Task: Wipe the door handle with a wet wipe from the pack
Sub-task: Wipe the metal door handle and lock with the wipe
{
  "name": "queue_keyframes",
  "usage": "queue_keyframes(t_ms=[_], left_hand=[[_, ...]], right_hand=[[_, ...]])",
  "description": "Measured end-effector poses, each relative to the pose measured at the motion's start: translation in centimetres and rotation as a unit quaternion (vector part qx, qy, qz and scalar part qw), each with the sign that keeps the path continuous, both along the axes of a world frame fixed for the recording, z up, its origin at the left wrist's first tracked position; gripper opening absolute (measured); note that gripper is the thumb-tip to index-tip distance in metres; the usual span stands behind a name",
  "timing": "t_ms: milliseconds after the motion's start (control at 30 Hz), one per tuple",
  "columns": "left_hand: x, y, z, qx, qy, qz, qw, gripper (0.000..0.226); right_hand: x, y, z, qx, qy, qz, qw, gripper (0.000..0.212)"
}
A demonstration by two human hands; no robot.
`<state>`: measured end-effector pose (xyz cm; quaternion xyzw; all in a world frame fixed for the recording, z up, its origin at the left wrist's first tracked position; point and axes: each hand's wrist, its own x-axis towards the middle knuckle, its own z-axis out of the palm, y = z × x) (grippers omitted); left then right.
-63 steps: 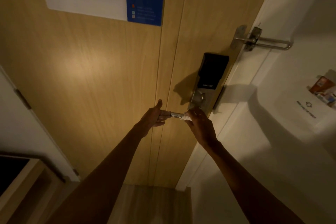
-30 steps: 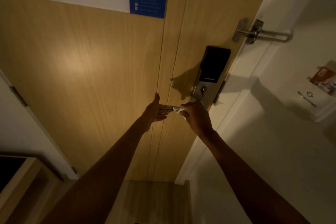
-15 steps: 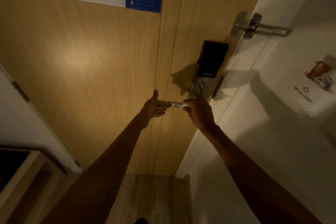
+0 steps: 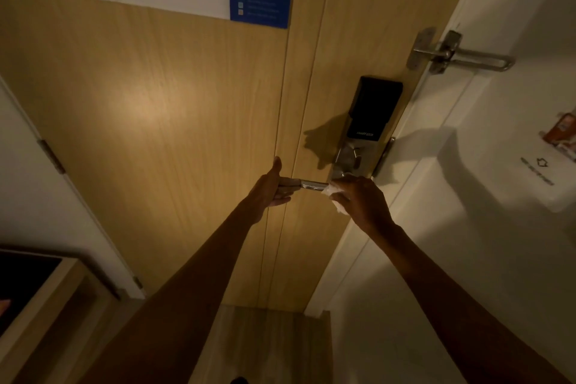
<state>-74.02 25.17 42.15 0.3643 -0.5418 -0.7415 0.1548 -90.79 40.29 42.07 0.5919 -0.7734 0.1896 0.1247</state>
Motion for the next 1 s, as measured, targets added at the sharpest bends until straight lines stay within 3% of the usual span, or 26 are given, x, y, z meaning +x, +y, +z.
queue_keyframes(t_ms=[67, 267, 567, 733, 1000], left_hand=[[0.0, 0.0, -0.1, -0.002, -0.003, -0.005, 1.000, 0.073], [0.1, 0.4, 0.8, -0.036, -0.005, -0.011, 0.999, 0.075], [0.4, 0.6, 0.5, -0.036, 0.003, -0.014, 0.999, 0.073], [0.8, 1.1, 1.4, -0.034, -0.008, -0.015, 0.999, 0.072], [0.5, 0.6, 1.7, -0.038, -0.025, -0.044, 0.998, 0.079]], right_hand=[[0.2, 0.0, 0.2, -0.009, -0.015, -0.005, 1.000, 0.025], [1.0, -1.4, -0.1, 0.017, 0.050, -0.028, 0.998, 0.018], [-0.1, 0.3, 0.0, -0.006, 0.013, -0.059, 0.998, 0.034], [0.4, -1.0, -1.3, -0.003, -0.024, -0.043, 0.999, 0.021], [-0.2, 0.8, 0.1, -0.032, -0.008, -0.012, 0.999, 0.030]])
